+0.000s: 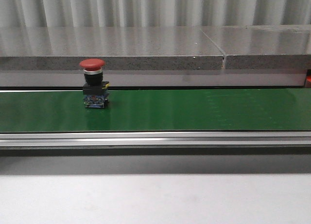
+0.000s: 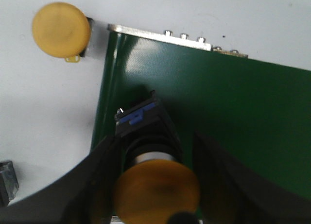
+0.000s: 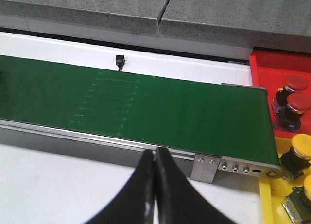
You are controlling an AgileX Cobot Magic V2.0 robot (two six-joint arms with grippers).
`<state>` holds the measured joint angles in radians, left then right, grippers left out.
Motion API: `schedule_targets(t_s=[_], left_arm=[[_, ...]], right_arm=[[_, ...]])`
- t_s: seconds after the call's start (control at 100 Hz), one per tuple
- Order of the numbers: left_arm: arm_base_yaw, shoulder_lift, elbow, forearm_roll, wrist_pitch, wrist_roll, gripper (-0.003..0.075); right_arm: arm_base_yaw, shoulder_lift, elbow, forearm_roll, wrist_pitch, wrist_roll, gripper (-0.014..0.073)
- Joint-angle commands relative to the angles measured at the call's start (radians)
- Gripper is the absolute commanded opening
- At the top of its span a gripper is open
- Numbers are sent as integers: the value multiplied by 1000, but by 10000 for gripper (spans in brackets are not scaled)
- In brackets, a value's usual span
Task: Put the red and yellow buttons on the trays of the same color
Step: 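Grasp the yellow button with the left gripper and carry it over the belt, then lower the yellow button onto the belt and open the left gripper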
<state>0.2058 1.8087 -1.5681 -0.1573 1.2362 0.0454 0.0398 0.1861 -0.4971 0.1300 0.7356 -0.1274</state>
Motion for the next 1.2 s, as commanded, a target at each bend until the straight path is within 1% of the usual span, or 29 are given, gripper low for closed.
schedule_targets(t_s=[0.0,0.08,0.15,0.2,0.3,0.35,0.4,0.52,0.62,0.69,0.73,0.74,0.76,0.79,0.8,0.81,0.83,0.84,0.85,0.99,1.19], left_arm=[[-16,-55,-5,6,37,2,239],[-15,-55,2,6,37,2,239],[-15,-55,2,6,37,3,265],[-15,-55,2,4,37,3,320],[-15,-55,2,-2,37,3,492],[-15,-55,2,-2,35,3,542],[-15,-55,2,-2,24,7,554],[-30,-79,2,-8,-17,56,538],[-60,-125,2,-2,-66,86,487],[-85,-165,2,1,-103,89,395],[-101,-191,2,1,-115,101,305],[-104,-196,2,1,-118,110,271],[-112,-208,2,1,-120,121,234],[-123,-225,3,1,-127,134,139],[-129,-233,5,1,-126,134,120],[-132,-238,5,1,-126,134,81],[-141,-249,5,1,-129,134,43],[-146,-254,5,1,-129,134,6],[-149,-261,7,1,-129,134,-12],[-211,-325,6,1,-138,136,-20],[-304,-418,51,1,-209,136,-20]], right_arm=[[1,9,-24,3,-72,-10,-17],[1,9,-24,3,-71,-10,-17],[1,9,-24,3,-71,-10,-17],[1,9,-24,3,-71,-10,-17],[1,9,-24,3,-71,-10,-17],[1,9,-24,3,-71,-10,-17],[1,9,-24,3,-71,-10,-17],[1,9,-24,3,-71,-10,-17],[1,9,-24,3,-71,-10,-17],[1,9,-24,3,-71,-10,-17],[1,9,-24,3,-71,-10,-17],[1,9,-24,3,-71,-10,-17],[1,9,-24,3,-71,-10,-17],[1,9,-24,3,-71,-10,-17],[1,9,-24,3,-71,-10,-17],[1,9,-24,3,-71,-10,-17],[1,9,-24,3,-71,-10,-17],[1,9,-24,3,-71,-10,-17],[1,9,-24,3,-71,-10,-17],[1,9,-24,3,-72,-10,-17],[1,9,-24,3,-72,-10,-17]])
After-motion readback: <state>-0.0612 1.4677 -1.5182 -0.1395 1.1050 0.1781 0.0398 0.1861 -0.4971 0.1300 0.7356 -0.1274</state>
